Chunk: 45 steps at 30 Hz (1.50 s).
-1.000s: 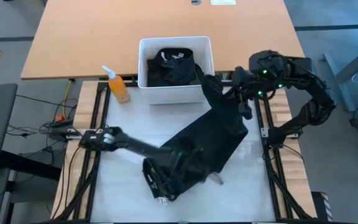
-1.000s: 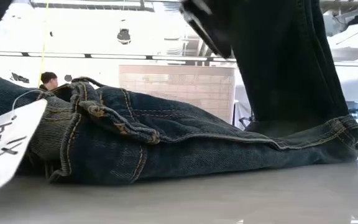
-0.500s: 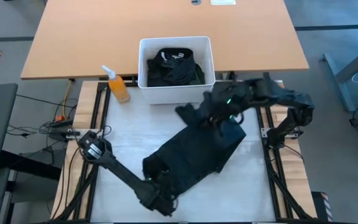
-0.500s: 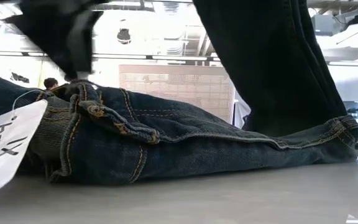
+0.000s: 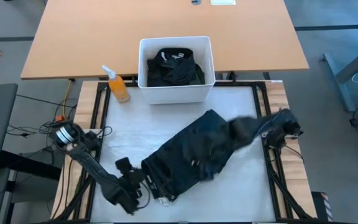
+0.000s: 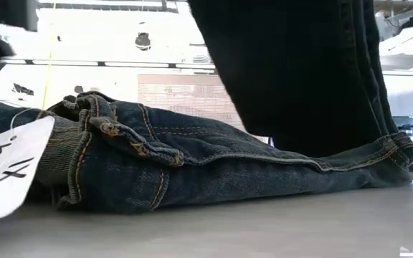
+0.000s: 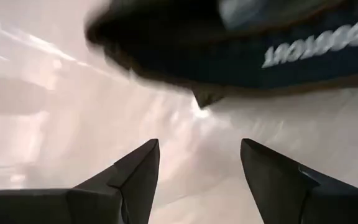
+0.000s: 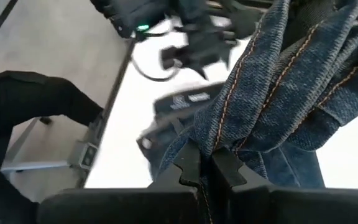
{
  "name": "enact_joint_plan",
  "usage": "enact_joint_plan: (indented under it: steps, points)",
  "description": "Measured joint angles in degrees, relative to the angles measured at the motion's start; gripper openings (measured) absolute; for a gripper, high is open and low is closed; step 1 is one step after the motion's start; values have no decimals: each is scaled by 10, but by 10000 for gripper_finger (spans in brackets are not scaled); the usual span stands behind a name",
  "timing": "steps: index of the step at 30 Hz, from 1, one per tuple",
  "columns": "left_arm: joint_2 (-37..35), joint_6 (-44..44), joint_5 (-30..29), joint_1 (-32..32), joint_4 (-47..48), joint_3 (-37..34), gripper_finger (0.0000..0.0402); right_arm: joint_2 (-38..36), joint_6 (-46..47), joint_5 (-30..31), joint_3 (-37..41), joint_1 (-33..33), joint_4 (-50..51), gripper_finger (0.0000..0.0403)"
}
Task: Fold laundry
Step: Fold the dark blue jeans from the white laundry organizer
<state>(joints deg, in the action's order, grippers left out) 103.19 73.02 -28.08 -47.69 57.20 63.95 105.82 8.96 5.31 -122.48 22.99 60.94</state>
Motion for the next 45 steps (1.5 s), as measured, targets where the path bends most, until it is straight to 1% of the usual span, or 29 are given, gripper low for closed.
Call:
enact_joint_plan:
  steps: [3, 6, 10, 14, 18, 22, 24, 27, 29, 30, 32, 34, 37, 39, 41, 42, 45]
  points:
    - [-29, 39, -22, -26, -116, -76, 217, 53, 15, 23, 0, 30, -45, 25]
    - [-35, 57, -57, -52, -219, -117, 217, 115, 35, 32, 0, 34, -111, 26]
    - [-35, 58, -98, -77, -306, -129, 217, 181, 73, 39, 0, 8, -188, 26]
    - [-35, 56, -127, -100, -337, -118, 217, 199, 102, 25, -3, -18, -153, 26]
    - [-35, 55, -161, -119, -346, -111, 217, 162, 112, 27, -3, -24, -86, 26]
    - [-33, 58, -191, -127, -350, -111, 217, 77, 112, 45, -4, -38, 18, 25]
    - [-28, 54, -199, -127, -362, -111, 217, 21, 125, 82, -5, -58, 98, 25]
    - [-19, 38, -204, -128, -385, -111, 217, -61, 158, 178, -5, -93, 224, 25]
    - [-13, 30, -203, -127, -397, -111, 217, -111, 184, 228, -5, -113, 260, 25]
    - [-11, 27, -197, -127, -398, -111, 217, -133, 189, 238, -5, -120, 260, 25]
    - [-9, 28, -189, -127, -403, -111, 217, -167, 191, 245, -5, -127, 234, 25]
    - [-8, 31, -187, -127, -402, -111, 217, -182, 188, 252, 4, -116, 166, 25]
    - [-8, 32, -197, -127, -403, -111, 217, -159, 164, 250, 38, -80, 51, 25]
    - [-8, 36, -204, -124, -402, -111, 217, -117, 157, 247, 69, -59, -25, 25]
    - [-8, 42, -207, -120, -405, -111, 217, -55, 137, 237, 103, -52, -91, 25]
    - [-8, 42, -207, -117, -409, -111, 217, -21, 133, 225, 117, -50, -120, 25]
    - [-8, 40, -206, -113, -433, -111, 217, 99, 140, 153, 137, -61, -182, 25]
